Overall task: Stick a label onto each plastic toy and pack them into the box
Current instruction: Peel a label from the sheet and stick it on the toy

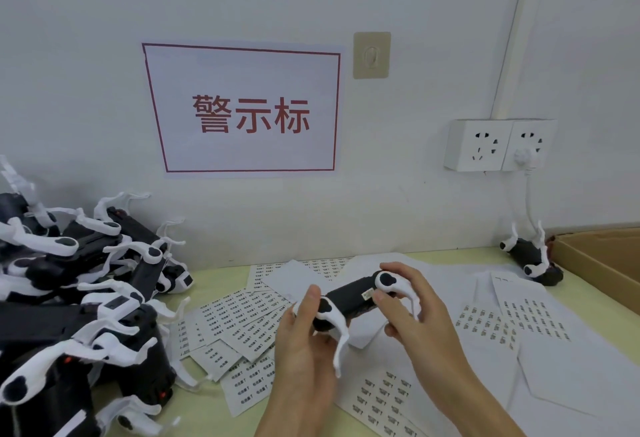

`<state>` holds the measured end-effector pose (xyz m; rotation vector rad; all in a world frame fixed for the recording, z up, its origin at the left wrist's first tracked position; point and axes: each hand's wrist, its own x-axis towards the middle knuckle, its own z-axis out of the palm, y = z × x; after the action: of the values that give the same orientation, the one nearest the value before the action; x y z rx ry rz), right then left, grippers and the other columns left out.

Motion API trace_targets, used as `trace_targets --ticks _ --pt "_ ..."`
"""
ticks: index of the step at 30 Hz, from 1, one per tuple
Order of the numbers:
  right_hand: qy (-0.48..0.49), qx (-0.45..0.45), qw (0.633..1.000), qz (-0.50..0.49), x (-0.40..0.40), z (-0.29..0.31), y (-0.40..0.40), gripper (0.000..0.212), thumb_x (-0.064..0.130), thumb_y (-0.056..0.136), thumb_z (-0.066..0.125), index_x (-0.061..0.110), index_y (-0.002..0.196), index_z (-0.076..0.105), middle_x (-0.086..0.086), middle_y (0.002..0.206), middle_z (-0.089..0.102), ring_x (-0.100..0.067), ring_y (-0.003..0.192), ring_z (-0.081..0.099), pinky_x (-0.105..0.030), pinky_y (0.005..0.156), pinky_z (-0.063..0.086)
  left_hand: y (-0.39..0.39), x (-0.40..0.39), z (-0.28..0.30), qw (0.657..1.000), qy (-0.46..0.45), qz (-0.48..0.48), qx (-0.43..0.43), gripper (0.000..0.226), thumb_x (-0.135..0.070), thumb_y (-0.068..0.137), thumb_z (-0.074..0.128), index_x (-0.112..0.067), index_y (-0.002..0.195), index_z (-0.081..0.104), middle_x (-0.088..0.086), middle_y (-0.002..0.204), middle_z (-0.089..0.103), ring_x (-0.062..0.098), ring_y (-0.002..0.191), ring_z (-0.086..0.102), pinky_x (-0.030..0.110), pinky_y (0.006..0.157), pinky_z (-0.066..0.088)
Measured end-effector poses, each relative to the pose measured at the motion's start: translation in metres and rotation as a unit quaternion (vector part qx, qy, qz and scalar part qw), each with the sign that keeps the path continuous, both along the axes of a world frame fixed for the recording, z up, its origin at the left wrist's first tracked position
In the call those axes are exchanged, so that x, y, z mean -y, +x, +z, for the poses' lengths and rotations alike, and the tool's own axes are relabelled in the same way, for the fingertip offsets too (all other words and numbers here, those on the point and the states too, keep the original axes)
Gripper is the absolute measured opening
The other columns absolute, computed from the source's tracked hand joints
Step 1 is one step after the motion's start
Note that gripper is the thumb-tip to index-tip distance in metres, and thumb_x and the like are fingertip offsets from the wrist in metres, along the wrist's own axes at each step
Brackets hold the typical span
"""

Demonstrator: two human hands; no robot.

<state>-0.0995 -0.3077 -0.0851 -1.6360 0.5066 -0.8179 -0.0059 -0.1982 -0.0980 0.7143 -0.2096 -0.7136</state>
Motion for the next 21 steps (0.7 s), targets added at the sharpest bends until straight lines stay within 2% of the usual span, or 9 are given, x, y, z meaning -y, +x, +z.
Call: trace_targets --ticks 2,4,7,10,12,15,18,21 --pt "0.001 -0.010 1.000 0.026 -0.002 -0.005 -0.004 0.053 0.048 0.077 0.072 0.045 0.126 0.053 0.002 0.124 0.057 -0.011 0.084 0.060 -0.035 0.086 0.055 0.003 -0.001 -0.001 0.999 0.004 0.032 -0.004 0.073 -0.040 0.066 0.075 0.006 0.121 0.057 0.030 0.111 0.063 0.035 0.100 0.064 0.038 0.084 0.051" --pt "0.031 -0.004 0.997 0.073 -0.002 -0.007 -0.007 0.058 0.054 0.067 0.068 0.045 0.123 0.053 0.000 0.126 0.055 -0.016 0.086 0.061 -0.036 0.085 0.053 0.007 -0.001 -0.002 0.999 0.015 0.044 0.008 0.070 -0.043 0.061 0.077 0.004 0.111 0.061 0.023 0.099 0.067 0.028 0.088 0.068 0.034 0.075 0.056" --pt "0.092 0.008 0.989 0.119 0.003 -0.002 -0.010 0.044 0.058 0.068 0.064 0.036 0.104 0.055 0.000 0.112 0.062 -0.019 0.087 0.065 -0.036 0.083 0.050 0.009 -0.001 -0.005 0.998 0.026 0.049 0.021 0.055 -0.040 0.057 0.079 -0.005 0.096 0.065 0.019 0.102 0.071 0.026 0.083 0.071 0.032 0.067 0.058" --pt "0.043 -0.057 0.991 0.113 0.008 0.006 -0.018 0.021 0.048 0.082 0.059 0.029 0.090 0.052 0.006 0.095 0.066 -0.013 0.087 0.069 -0.034 0.083 0.054 0.006 0.000 -0.005 0.996 0.043 0.032 0.067 0.039 -0.037 0.059 0.080 -0.014 0.088 0.069 0.019 0.103 0.073 0.025 0.077 0.072 0.031 0.061 0.057" --pt "-0.005 -0.110 0.989 0.102 0.008 0.011 -0.026 0.008 0.036 0.093 0.059 0.036 0.097 0.053 0.006 0.102 0.066 -0.010 0.085 0.069 -0.029 0.081 0.056 0.004 0.001 -0.004 0.994 0.048 0.020 0.095 0.033 -0.037 0.062 0.079 -0.015 0.086 0.071 0.019 0.101 0.073 0.028 0.077 0.072 0.033 0.061 0.058" --pt "-0.048 -0.172 0.978 0.104 0.010 0.019 -0.039 0.022 0.034 0.095 0.059 0.047 0.112 0.057 0.008 0.109 0.065 -0.009 0.083 0.071 -0.023 0.077 0.055 0.000 0.002 -0.002 0.991 0.065 0.003 0.119 0.037 -0.037 0.061 0.078 -0.014 0.089 0.070 0.020 0.102 0.072 0.033 0.081 0.072 0.039 0.064 0.059" --pt "-0.043 -0.190 0.976 0.102 0.013 0.026 -0.054 0.013 0.035 0.090 0.062 0.035 0.098 0.072 0.006 0.094 0.072 -0.013 0.077 0.072 -0.024 0.075 0.058 -0.008 0.007 -0.001 0.987 0.091 -0.020 0.129 0.035 -0.038 0.064 0.075 -0.013 0.088 0.071 0.022 0.100 0.072 0.031 0.081 0.073 0.036 0.063 0.059" --pt "0.002 -0.185 0.979 0.083 0.020 0.029 -0.071 0.018 0.035 0.086 0.062 0.025 0.093 0.076 0.005 0.087 0.072 -0.013 0.071 0.071 -0.021 0.071 0.056 -0.022 0.016 0.003 0.981 0.138 -0.029 0.137 0.028 -0.041 0.067 0.077 -0.017 0.082 0.075 0.018 0.099 0.075 0.024 0.086 0.075 0.040 0.074 0.057"
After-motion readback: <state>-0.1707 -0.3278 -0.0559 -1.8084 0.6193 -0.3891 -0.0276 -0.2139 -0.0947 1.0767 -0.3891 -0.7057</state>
